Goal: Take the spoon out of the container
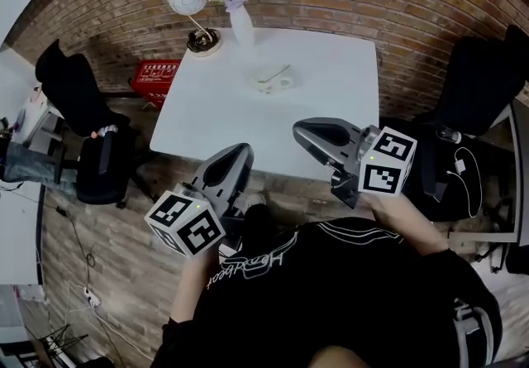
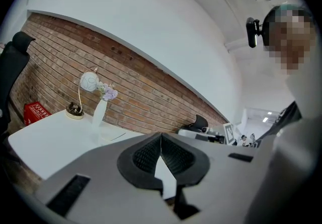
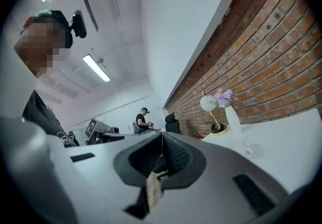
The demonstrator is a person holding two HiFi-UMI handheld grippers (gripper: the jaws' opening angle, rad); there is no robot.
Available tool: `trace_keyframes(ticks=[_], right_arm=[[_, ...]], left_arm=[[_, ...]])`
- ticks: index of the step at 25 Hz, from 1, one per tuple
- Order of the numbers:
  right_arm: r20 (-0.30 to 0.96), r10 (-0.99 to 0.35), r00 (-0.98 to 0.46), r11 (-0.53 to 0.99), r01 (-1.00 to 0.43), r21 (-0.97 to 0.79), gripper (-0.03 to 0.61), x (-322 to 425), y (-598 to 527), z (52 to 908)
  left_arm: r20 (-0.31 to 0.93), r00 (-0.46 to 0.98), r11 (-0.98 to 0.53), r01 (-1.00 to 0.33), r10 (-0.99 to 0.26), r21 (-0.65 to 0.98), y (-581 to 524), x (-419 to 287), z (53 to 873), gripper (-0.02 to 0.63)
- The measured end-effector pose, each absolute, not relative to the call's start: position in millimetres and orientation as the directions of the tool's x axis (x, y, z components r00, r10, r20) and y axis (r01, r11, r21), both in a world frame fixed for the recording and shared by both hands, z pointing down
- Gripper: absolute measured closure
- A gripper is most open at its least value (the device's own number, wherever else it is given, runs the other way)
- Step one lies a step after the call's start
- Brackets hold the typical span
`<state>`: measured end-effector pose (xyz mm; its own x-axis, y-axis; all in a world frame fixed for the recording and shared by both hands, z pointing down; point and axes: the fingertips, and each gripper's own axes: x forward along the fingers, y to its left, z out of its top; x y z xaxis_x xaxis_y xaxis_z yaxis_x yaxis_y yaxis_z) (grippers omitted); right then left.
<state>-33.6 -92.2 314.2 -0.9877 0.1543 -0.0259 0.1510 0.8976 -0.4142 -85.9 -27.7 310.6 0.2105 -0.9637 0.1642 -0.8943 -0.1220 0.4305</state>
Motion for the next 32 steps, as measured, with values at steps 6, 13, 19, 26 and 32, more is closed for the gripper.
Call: trace_keyframes(ticks=[6, 13, 19, 26, 32], right_arm=[[-0.008, 0.056, -0.998, 0.9, 0.054, -0.432, 0.581, -76.9, -130.4, 318.4], [0.013, -0.069, -0.998, 0.884, -0.067, -0.462, 0.581, -128.3, -180.0, 317.4], [0.024, -0.187, -0.982, 0.857, -0.175, -0.485, 0.581, -150.8, -219.9, 326.3], [0.059, -0.325, -0.944, 0.815, -0.312, -0.488, 0.58, -162.4, -257.6, 350.6], [0.085, -0.44, -0.894, 0.761, -0.422, -0.493, 0.529, -160.8, -286.8, 373.1]], left_arm=[[0.161, 0.3, -0.198, -0.867, -0.94, 0.458, -70.3, -137.1, 313.4, 0.608], [0.184, 0.413, -0.284, -0.828, -0.892, 0.484, -126.1, -196.5, 313.1, 0.607], [0.183, 0.501, -0.354, -0.785, -0.846, 0.508, -160.7, -232.3, 320.2, 0.607], [0.192, 0.556, -0.381, -0.744, -0.809, 0.549, -189.9, -265.6, 340.8, 0.607], [0.219, 0.604, -0.394, -0.711, -0.766, 0.583, -212.8, -279.3, 364.1, 0.607]])
